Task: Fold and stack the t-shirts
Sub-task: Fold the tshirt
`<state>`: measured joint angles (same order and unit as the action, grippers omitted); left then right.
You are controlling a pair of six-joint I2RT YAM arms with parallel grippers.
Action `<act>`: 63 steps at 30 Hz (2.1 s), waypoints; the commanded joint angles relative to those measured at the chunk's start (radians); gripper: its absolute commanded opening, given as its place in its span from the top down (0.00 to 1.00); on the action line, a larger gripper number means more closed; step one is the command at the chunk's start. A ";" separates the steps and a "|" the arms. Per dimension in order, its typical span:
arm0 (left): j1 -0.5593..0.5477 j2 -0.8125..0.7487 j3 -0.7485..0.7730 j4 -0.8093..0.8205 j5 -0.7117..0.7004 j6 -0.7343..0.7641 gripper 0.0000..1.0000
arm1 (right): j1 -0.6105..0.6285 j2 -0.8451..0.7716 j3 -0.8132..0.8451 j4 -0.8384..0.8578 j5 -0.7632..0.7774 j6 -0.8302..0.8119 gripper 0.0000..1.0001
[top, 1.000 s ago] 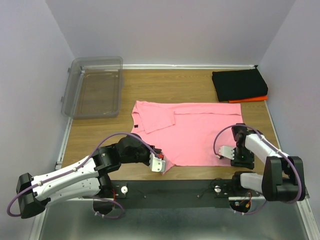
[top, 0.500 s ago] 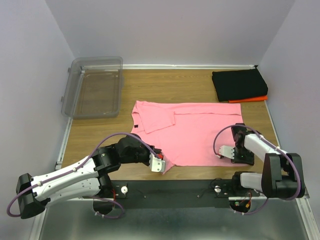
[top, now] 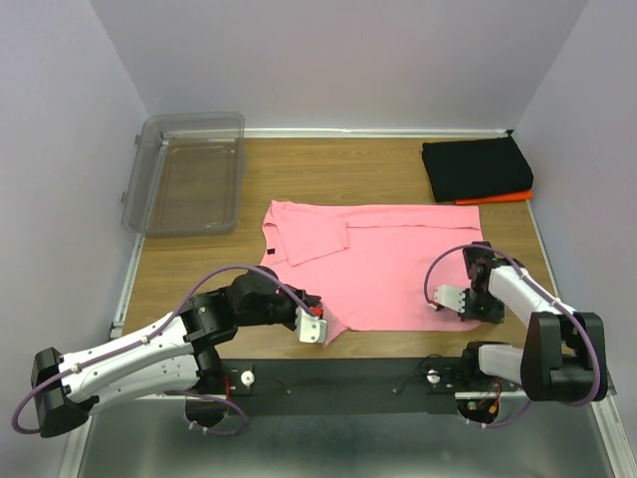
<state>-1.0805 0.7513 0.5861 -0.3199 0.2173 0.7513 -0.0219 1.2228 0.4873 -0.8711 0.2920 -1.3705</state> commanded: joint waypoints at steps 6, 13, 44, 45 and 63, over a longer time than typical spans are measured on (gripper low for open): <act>-0.001 -0.084 -0.009 0.031 -0.059 -0.020 1.00 | -0.009 -0.006 0.171 -0.216 -0.235 -0.027 1.00; 0.027 -0.090 -0.008 0.035 -0.090 -0.023 1.00 | -0.016 0.021 0.270 -0.255 -0.332 -0.012 0.99; 0.129 -0.050 -0.014 0.093 -0.188 -0.026 1.00 | -0.263 0.294 0.554 -0.295 -0.473 -0.105 1.00; 0.139 -0.044 -0.014 0.100 -0.190 -0.027 1.00 | -0.266 0.305 0.556 -0.290 -0.475 -0.107 1.00; 0.257 0.082 0.014 0.209 -0.151 -0.003 1.00 | -0.360 0.457 0.617 -0.256 -0.491 -0.119 1.00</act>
<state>-0.8410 0.8165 0.5823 -0.1642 0.0528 0.7364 -0.3710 1.6501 1.0668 -1.1416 -0.1688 -1.4754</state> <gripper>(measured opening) 0.009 0.011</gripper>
